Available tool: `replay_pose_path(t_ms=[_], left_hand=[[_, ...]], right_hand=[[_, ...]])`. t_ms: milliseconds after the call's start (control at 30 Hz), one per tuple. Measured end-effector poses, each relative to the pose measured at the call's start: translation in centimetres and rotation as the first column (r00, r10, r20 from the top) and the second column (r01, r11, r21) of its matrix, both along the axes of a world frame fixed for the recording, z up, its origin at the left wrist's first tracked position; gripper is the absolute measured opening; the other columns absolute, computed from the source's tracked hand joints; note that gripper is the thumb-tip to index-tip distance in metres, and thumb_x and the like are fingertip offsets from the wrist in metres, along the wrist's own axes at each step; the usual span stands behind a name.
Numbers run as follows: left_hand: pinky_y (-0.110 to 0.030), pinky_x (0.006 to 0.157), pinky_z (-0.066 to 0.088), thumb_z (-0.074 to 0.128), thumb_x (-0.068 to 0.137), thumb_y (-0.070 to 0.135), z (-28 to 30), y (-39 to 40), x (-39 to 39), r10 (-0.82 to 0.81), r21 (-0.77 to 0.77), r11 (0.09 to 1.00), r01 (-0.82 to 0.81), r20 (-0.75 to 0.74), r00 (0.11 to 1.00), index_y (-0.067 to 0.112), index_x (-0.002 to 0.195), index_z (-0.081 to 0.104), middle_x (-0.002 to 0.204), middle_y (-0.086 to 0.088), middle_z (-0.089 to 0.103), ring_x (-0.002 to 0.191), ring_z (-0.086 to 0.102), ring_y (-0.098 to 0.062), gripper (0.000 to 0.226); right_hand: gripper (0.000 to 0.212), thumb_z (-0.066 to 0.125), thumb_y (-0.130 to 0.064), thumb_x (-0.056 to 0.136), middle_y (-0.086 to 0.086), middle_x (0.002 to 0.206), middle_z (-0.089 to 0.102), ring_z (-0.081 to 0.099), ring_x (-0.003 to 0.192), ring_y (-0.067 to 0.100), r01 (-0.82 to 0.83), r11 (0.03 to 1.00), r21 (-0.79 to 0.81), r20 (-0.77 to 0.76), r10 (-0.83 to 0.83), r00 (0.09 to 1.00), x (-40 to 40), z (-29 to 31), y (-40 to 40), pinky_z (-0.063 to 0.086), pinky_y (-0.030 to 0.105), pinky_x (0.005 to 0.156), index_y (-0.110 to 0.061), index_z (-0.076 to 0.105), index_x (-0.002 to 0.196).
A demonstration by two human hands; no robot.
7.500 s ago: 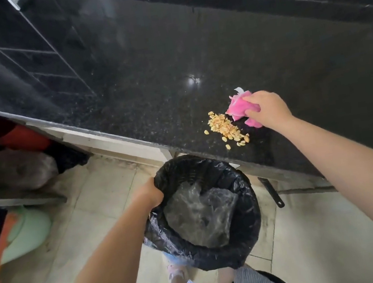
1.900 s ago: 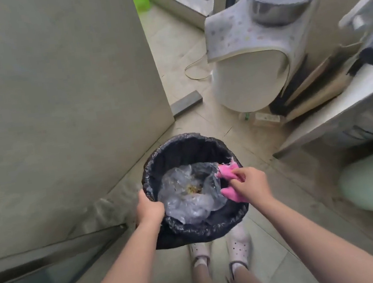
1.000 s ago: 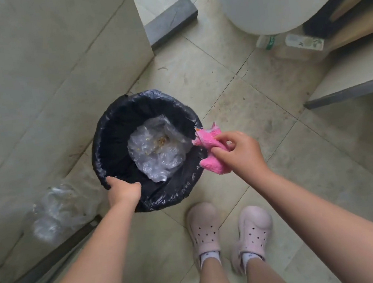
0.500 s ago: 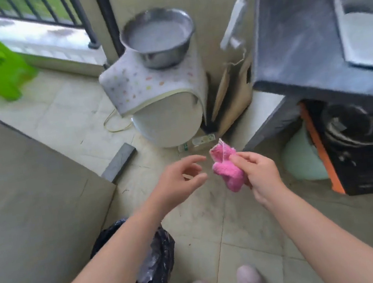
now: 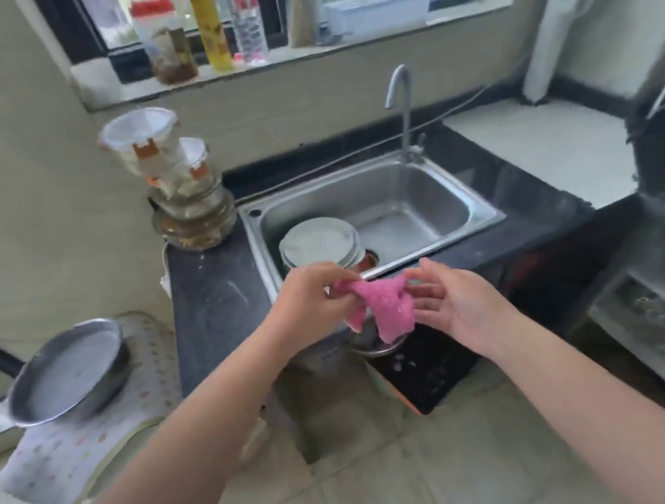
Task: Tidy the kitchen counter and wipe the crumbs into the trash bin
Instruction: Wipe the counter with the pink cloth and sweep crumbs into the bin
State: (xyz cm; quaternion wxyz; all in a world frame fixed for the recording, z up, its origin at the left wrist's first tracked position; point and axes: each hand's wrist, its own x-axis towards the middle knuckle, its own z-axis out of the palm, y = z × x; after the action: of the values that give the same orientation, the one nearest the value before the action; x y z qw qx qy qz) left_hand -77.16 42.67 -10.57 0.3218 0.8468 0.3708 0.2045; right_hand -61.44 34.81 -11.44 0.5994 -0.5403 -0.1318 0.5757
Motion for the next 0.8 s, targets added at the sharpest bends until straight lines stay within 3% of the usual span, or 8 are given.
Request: replay_pose_path(t_ms=[133,200,300,367,500,600,700,800], left_hand=[[-0.019,0.057,0.035,0.064,0.08,0.009,4.5,0.8,10.0,-0.021,0.049,0.998,0.031,-0.184,0.983,0.004,0.085,0.071,0.059,0.005,0.054,0.061,0.046,-0.01,0.01],[-0.014,0.05,0.031,0.064,0.079,0.013,6.3,1.2,14.9,-0.035,0.063,0.997,0.055,-0.279,0.96,0.007,0.077,0.068,0.055,0.005,0.048,0.056,0.042,-0.009,0.007],[-0.015,0.049,0.03,0.063,0.08,0.016,8.5,1.3,22.1,-0.053,0.064,0.994,0.083,-0.379,0.924,0.005,0.081,0.069,0.063,0.0,0.052,0.058,0.043,-0.011,0.013],[-0.015,0.048,0.028,0.062,0.082,0.016,9.7,1.9,26.4,-0.065,0.064,0.993,0.1,-0.41,0.91,0.009,0.079,0.066,0.059,0.005,0.047,0.054,0.04,-0.006,0.009],[-0.016,0.049,0.03,0.063,0.081,0.015,11.4,3.7,33.3,-0.079,0.046,0.993,0.11,-0.437,0.896,0.013,0.072,0.063,0.057,0.007,0.044,0.054,0.039,-0.004,0.009],[-0.017,0.051,0.031,0.064,0.079,0.015,12.4,6.4,37.5,-0.113,0.048,0.987,0.151,-0.456,0.883,0.019,0.056,0.053,0.056,0.009,0.044,0.054,0.04,-0.003,0.026],[-0.016,0.052,0.035,0.064,0.079,0.016,13.2,9.9,41.4,-0.135,0.058,0.982,0.181,-0.454,0.88,0.011,0.077,0.068,0.056,0.01,0.046,0.052,0.042,-0.001,0.006],[-0.009,0.041,0.036,0.063,0.08,0.014,13.2,14.2,45.3,-0.118,0.025,0.99,0.141,-0.41,0.904,0.006,0.092,0.07,0.051,0.007,0.048,0.033,0.044,0.002,0.015]], right_hand=[[0.014,0.044,-0.009,0.094,0.012,0.07,0.061,0.062,0.057,0.019,-0.085,0.996,0.03,-0.014,0.086,0.996,9.8,2.9,-2.4,0.055,0.024,0.053,-0.006,0.056,0.086],[0.01,0.05,-0.01,0.093,0.006,0.086,0.065,0.062,0.068,0.014,-0.229,0.973,0.002,0.246,0.222,0.944,14.4,3.3,-3.3,0.054,0.024,0.063,-0.011,0.058,0.098],[0.037,0.063,-0.016,0.086,-0.004,0.109,0.06,0.059,0.089,0.009,-0.36,0.927,-0.104,0.653,0.337,0.679,20.7,4.3,-3.8,0.049,0.014,0.07,-0.02,0.052,0.121],[0.041,0.067,-0.019,0.082,-0.012,0.104,0.059,0.057,0.084,0.005,-0.362,0.926,-0.107,0.779,0.304,0.549,24.0,5.3,-3.3,0.046,0.006,0.066,-0.022,0.055,0.121],[0.024,0.066,-0.018,0.081,-0.008,0.091,0.061,0.056,0.077,0.005,-0.263,0.961,-0.082,0.872,0.197,0.447,29.8,6.5,-1.1,0.044,0.011,0.067,-0.015,0.066,0.105],[0.017,0.065,-0.016,0.082,-0.005,0.087,0.061,0.057,0.077,0.005,-0.258,0.962,-0.087,0.909,0.183,0.374,34.8,7.8,1.6,0.047,0.016,0.072,-0.011,0.068,0.098],[0.011,0.062,-0.013,0.083,-0.009,0.078,0.059,0.05,0.062,-0.005,-0.281,0.953,-0.118,0.936,0.201,0.289,39.6,9.6,5.3,0.04,0.007,0.059,-0.02,0.068,0.09],[0.018,0.061,-0.009,0.082,-0.009,0.07,0.057,0.048,0.046,-0.006,-0.25,0.957,-0.147,0.951,0.206,0.231,44.0,10.8,10.4,0.033,0.005,0.048,-0.026,0.059,0.075]])
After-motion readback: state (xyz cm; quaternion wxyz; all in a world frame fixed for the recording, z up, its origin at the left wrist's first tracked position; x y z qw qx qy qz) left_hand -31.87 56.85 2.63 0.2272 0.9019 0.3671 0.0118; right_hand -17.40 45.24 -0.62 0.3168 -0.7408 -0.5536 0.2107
